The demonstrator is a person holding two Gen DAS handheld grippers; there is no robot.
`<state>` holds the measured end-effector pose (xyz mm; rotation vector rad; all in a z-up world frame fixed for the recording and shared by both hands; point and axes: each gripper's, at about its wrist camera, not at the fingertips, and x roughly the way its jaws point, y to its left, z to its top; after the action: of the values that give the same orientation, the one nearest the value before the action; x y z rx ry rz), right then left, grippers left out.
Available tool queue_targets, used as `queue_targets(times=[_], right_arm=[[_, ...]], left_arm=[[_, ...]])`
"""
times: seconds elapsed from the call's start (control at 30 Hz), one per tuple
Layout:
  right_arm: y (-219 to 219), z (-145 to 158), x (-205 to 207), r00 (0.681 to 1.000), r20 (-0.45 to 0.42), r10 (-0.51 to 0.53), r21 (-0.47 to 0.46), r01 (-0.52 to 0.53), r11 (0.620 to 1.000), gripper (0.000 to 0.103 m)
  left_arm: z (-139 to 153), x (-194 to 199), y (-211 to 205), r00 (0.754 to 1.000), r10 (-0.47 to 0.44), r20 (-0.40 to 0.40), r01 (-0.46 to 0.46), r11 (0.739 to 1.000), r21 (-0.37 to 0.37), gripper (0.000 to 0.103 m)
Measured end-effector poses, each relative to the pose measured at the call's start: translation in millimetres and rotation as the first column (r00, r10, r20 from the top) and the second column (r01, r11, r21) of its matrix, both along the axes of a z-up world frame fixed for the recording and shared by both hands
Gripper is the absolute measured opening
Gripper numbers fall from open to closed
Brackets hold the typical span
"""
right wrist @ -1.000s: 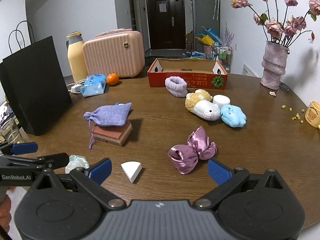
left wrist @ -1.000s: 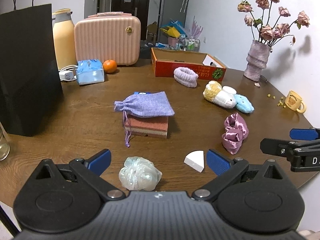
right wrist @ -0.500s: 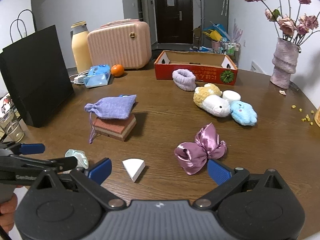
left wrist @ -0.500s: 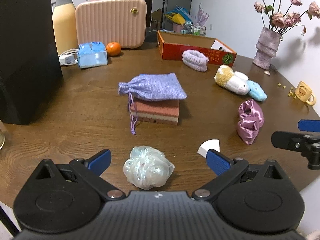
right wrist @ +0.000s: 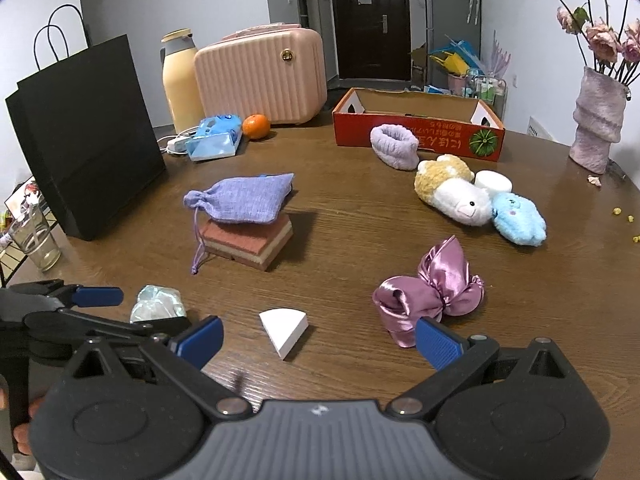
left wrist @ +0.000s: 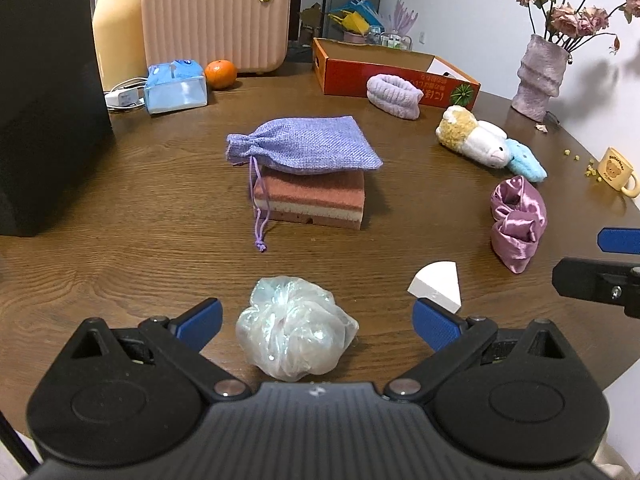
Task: Organize soft objects
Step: 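Move the left tool to the white mesh bath puff and close on it, then grasp the white triangular sponge with the right tool while the left tool holds the puff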
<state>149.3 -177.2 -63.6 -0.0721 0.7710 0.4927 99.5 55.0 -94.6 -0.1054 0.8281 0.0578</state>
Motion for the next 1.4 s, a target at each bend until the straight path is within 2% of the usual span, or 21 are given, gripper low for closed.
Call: queue_targets(times=[0.1,0.27,0.47,0.6,1.1,1.4], right_arm=[[0,-4,4,1.000,-0.001,0.000,0.003,0.000,1.000,0.101],[-1,-12,11,1.000,-0.014,0.002,0.012,-0.002,1.000,0.100],[3,-20,15,0.999,-0.030,0.011,0.010,-0.011,1.000,0.098],[6,-24,18,0.999,-0.039,0.020,0.009,-0.020,1.000,0.098],[31,-46,34,0.996,-0.072,0.050,-0.060,-0.055,0.997,0.095],[49,-63,43,0.994,-0.073,0.076,-0.108,-0.084,0.991,0.085]], left_arm=[[-5,3,-1,1.000,0.001,0.006,-0.001,1.000,0.004,0.102],[-14,6,0,1.000,0.013,0.003,-0.014,1.000,0.007,0.089],[-25,9,5,1.000,0.020,-0.010,-0.020,1.000,-0.006,0.062],[-28,10,8,1.000,0.017,-0.015,-0.017,1.000,-0.020,0.052],[-18,4,15,0.998,0.031,0.057,-0.030,0.999,-0.026,0.049],[-18,4,22,0.996,0.052,0.069,-0.050,0.998,-0.038,0.049]])
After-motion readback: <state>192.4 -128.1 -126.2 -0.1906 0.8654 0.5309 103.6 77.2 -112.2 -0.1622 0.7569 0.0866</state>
